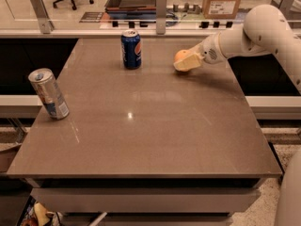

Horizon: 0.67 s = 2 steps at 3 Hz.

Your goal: Move orange near redbull can

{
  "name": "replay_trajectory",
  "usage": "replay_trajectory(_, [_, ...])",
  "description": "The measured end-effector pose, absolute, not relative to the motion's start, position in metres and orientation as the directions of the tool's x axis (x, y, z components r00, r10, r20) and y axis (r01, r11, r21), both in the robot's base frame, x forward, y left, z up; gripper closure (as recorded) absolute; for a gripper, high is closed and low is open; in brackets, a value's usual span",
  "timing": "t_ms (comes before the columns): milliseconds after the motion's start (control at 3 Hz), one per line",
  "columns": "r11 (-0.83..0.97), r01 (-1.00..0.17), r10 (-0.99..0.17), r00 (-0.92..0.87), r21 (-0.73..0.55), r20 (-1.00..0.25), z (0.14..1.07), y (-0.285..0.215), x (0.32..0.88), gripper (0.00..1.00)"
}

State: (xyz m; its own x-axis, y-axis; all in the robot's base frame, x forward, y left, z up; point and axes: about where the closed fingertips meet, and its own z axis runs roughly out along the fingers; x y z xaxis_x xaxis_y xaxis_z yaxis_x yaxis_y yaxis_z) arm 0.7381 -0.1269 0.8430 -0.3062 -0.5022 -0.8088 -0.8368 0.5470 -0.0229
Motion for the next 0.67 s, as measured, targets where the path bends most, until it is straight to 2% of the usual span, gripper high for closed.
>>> replay_trajectory(333, [0.543,-0.839,-0.503,-0.307,-0.02,-0.808,0.8407,-0.124,0.7384,1.0])
replay_trajectory(667, [0.543,-0.84,-0.503,-0.307,-0.019,-0.808,0.8403,-0.1235,0.7385,1.0])
